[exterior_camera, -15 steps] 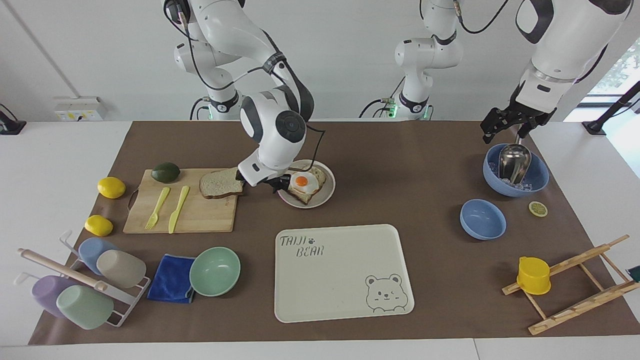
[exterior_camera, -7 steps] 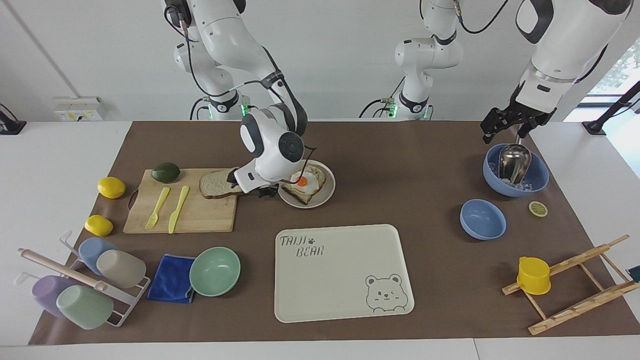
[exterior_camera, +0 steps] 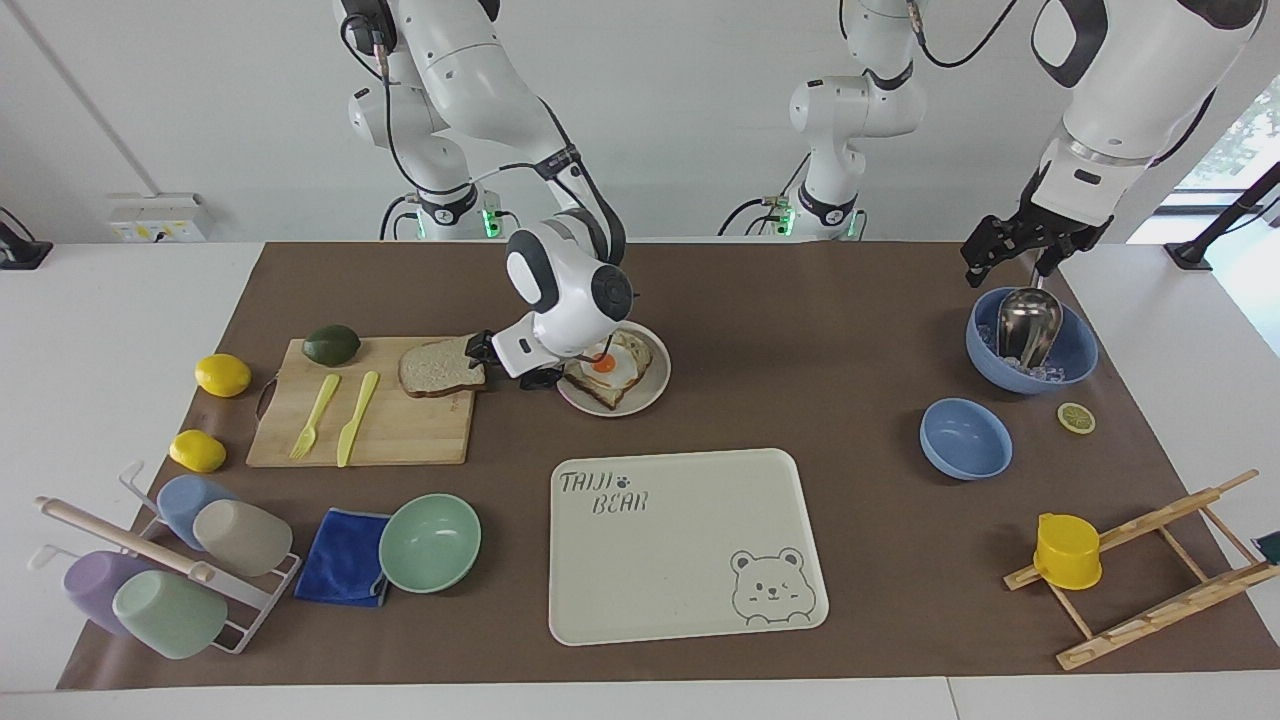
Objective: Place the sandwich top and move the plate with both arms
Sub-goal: 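Grasp the bread slice with the right gripper and lift it, then lower the bread onto the egg toast while the left gripper approaches, then open the right gripper and withdraw while the left gripper nears the plate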
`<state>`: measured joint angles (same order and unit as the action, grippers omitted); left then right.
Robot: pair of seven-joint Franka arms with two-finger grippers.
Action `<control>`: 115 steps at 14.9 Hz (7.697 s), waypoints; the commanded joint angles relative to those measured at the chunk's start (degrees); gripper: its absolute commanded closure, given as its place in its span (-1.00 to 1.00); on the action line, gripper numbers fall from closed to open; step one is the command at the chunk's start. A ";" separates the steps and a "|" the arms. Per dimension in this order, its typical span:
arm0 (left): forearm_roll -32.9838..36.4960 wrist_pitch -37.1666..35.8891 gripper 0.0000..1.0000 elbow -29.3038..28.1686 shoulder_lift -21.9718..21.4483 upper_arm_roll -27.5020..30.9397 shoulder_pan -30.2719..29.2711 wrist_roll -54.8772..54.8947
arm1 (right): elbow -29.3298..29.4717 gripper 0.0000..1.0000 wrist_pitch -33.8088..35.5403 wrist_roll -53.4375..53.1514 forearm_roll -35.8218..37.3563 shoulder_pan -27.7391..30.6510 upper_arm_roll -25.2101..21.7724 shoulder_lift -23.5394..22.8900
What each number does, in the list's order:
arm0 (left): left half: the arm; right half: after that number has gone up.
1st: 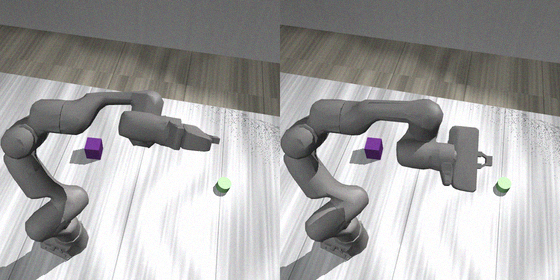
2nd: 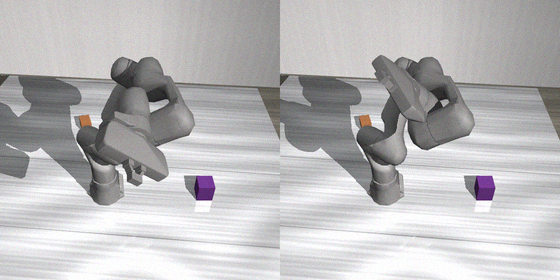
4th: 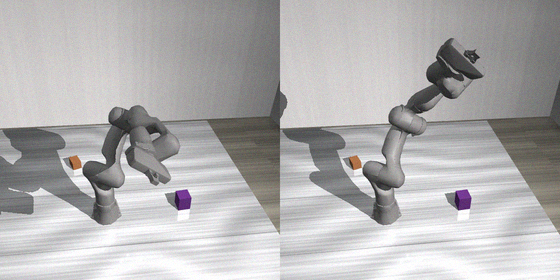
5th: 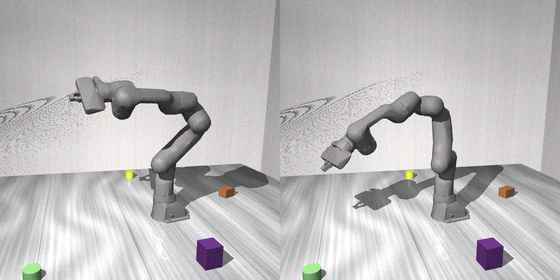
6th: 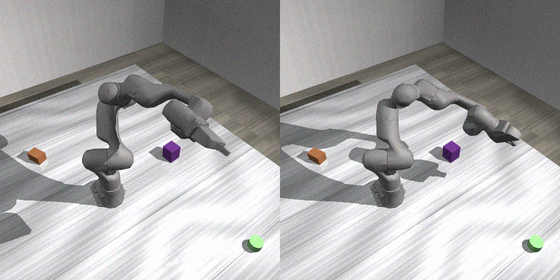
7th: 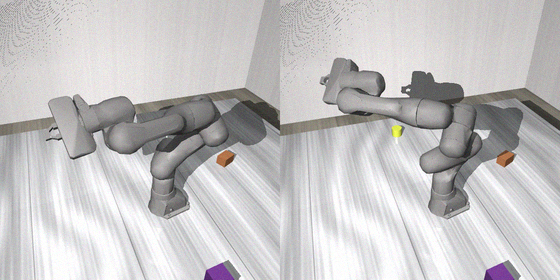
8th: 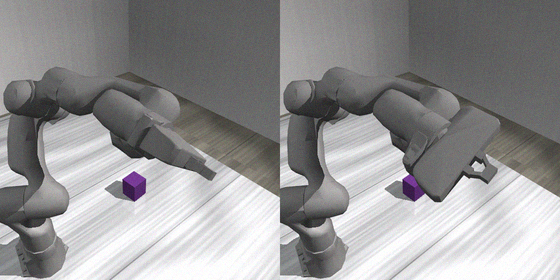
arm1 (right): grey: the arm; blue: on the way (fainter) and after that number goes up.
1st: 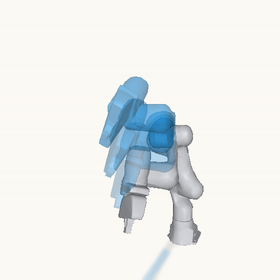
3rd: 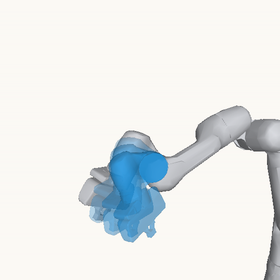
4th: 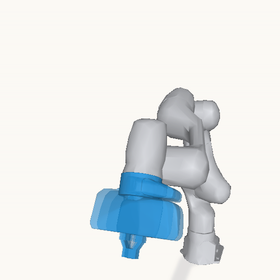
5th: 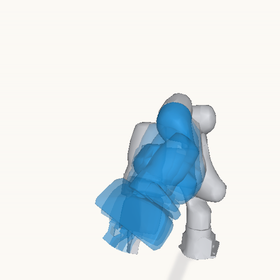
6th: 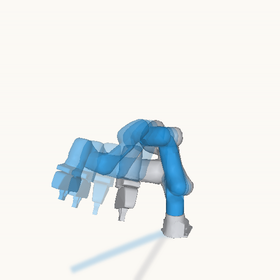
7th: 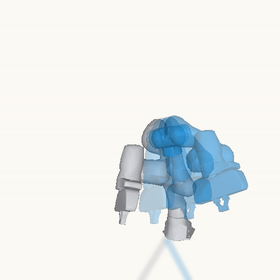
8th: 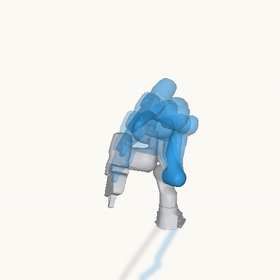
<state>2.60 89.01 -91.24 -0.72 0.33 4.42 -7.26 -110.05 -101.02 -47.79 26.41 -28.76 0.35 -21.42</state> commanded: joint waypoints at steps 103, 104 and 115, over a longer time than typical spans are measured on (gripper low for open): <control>-17.80 33.32 -1.00 -32.33 -4.39 0.46 13.68 -0.91 | 24.62 -1.00 16.89 26.86 -28.78 22.07 2.37 10.50; -18.24 35.60 -1.00 -32.33 -3.16 0.37 15.08 -2.31 | 24.36 -1.00 19.44 29.22 -28.69 23.48 2.37 12.35; -21.31 54.95 -1.00 -31.81 10.46 0.11 28.97 -11.38 | 15.74 -1.00 19.63 41.29 -26.85 28.32 1.50 21.69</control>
<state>-17.06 141.07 -123.15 7.96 -0.22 31.39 -18.61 -92.45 -80.64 -9.16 -0.91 -1.14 1.88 -0.91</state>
